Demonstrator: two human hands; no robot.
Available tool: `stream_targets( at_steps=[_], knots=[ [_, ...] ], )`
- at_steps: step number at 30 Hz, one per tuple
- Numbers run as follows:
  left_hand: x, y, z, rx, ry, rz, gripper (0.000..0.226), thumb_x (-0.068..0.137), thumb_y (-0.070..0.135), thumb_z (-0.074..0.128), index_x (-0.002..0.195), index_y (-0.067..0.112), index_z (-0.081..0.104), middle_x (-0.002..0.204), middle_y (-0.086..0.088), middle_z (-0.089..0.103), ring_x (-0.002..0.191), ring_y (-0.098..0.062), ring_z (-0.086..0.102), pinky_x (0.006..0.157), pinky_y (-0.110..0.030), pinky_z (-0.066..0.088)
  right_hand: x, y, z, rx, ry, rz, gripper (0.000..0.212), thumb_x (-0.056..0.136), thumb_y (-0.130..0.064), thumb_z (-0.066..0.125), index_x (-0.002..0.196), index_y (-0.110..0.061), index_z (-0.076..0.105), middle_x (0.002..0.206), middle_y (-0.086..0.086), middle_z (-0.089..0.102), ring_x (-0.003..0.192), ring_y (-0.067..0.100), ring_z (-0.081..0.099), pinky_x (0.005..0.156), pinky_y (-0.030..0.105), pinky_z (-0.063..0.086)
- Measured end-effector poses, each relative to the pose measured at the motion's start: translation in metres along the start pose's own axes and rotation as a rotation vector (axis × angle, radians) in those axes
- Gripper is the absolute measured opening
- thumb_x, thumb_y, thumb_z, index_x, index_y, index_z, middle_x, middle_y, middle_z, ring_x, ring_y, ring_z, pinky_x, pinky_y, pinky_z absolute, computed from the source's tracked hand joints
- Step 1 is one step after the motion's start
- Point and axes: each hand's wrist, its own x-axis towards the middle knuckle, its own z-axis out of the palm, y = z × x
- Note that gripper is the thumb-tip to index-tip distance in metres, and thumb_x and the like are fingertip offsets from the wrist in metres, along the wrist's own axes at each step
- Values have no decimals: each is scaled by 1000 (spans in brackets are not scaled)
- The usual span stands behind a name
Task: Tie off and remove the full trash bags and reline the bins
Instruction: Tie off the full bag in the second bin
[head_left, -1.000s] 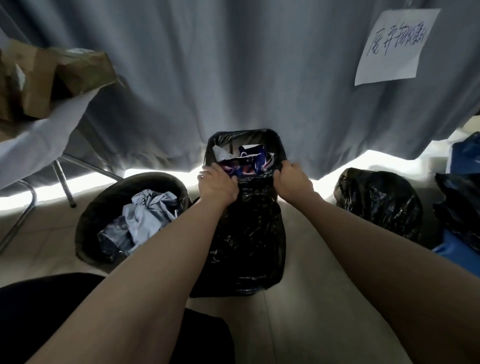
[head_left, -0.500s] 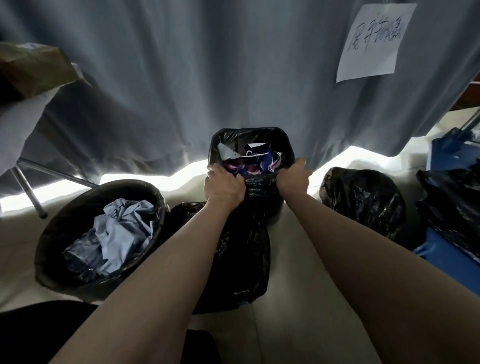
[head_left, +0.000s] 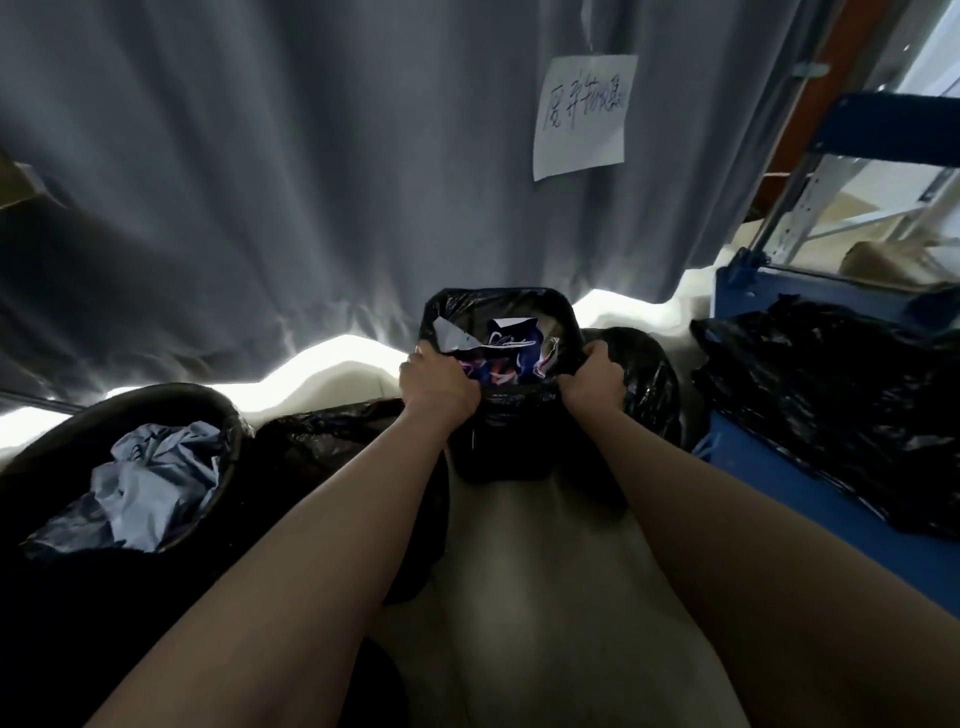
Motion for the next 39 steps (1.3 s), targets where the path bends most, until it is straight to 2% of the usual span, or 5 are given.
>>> stream_targets(
  at_steps=[6, 16, 25, 31, 39],
  knots=[
    [-28, -1, 0, 58, 3, 86, 60, 92, 42, 48, 135, -1, 46, 131, -18, 46, 119, -32, 50, 100, -39, 40, -26, 29, -25, -40, -91, -43, 55, 83, -22, 70, 129, -15, 42, 124, 20, 54, 111, 39, 55, 91, 40, 45],
    [-76, -1, 8, 71, -35, 172, 70, 91, 46, 51, 140, -2, 36, 139, -18, 43, 128, -31, 44, 106, -39, 35, -61, 66, -58, -195, -219, -118, 62, 80, -31, 71, 127, -14, 34, 118, 18, 58, 104, 38, 59, 84, 40, 49],
    [-102, -7, 16, 109, 28, 297, 71, 88, 51, 51, 134, -2, 43, 130, -20, 48, 120, -33, 49, 102, -40, 38, -88, 84, -75, -284, -325, -121, 95, 82, -34, 71, 152, -16, 9, 130, 19, 54, 109, 38, 59, 90, 44, 51],
    [-107, 0, 9, 98, -14, 361, 77, 82, 57, 61, 131, -1, 47, 127, -19, 50, 114, -32, 53, 97, -39, 43, -103, 97, -89, -269, -349, -78, 86, 85, -31, 69, 147, -13, 12, 129, 20, 53, 105, 37, 60, 88, 49, 54],
    [-127, 23, 22, 62, 57, 463, 68, 91, 47, 49, 135, -4, 42, 129, -20, 47, 118, -34, 48, 102, -39, 39, -106, 127, -113, -381, -282, -91, 76, 83, -38, 67, 139, -15, 21, 116, 17, 58, 99, 34, 60, 87, 49, 52]
  ],
)
